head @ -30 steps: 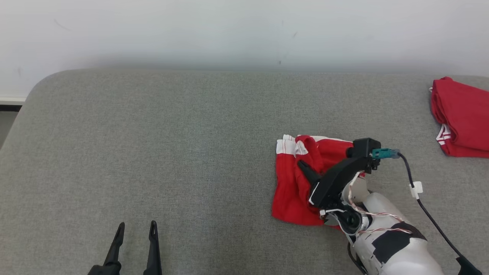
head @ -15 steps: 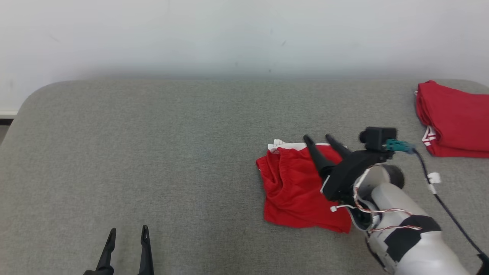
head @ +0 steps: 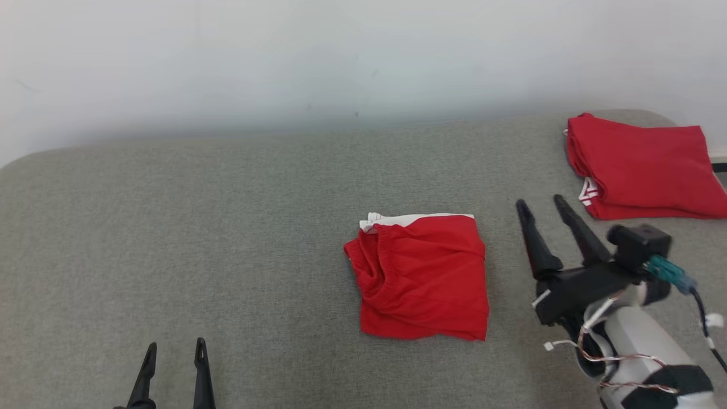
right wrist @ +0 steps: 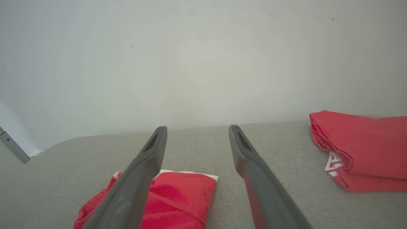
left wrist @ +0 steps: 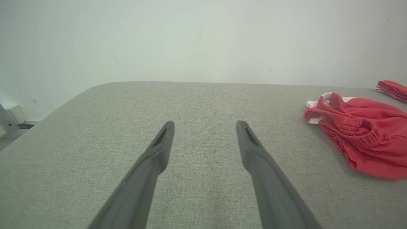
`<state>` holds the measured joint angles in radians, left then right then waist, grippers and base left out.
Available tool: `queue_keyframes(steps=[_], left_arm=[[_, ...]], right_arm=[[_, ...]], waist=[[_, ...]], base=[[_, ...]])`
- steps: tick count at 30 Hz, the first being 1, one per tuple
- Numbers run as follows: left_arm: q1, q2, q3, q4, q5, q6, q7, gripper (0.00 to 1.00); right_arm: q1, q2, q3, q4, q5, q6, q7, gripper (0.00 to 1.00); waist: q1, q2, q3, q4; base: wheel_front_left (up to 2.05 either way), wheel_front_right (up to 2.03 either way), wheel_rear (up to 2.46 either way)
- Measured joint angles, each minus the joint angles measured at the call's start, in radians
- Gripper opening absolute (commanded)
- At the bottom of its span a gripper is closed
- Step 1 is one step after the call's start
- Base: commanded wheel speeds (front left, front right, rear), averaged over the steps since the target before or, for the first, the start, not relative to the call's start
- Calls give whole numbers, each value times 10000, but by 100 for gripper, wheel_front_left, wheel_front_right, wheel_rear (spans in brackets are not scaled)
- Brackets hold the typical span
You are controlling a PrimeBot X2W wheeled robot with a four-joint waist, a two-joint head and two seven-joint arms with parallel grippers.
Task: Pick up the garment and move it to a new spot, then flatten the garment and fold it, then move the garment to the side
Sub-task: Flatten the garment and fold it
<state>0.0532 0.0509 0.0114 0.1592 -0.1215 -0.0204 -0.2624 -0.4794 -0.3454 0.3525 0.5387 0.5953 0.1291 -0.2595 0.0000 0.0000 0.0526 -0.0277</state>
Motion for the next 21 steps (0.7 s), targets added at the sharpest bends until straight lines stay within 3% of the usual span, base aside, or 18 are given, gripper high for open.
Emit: queue_keyframes(steps=[4,9,14,21], left_arm=[[-8,0,40,-10,73,-52,0,100],[-10,2,161,-77,161,-35,0,100],[-9,0,307,-190,284,46,0,100],[27,2,330,-301,424,207,0,100]], right_arm=[[1105,167,-1572,-1344,-1383,-2,-21,100],[2743,867,-2690,-2828,-2556,0,-19,100],[3628,1377,-3216,-4023,-3080,0,-23,100],[4305,1964,-3540,-4274,-3593,0,-23,100]], waist=[[-1,0,-17,-180],[-1,0,-35,-273],[0,0,-61,-286],[-1,0,-118,-193]], base=[[0,0,0],[0,0,0],[0,0,0],[0,0,0]])
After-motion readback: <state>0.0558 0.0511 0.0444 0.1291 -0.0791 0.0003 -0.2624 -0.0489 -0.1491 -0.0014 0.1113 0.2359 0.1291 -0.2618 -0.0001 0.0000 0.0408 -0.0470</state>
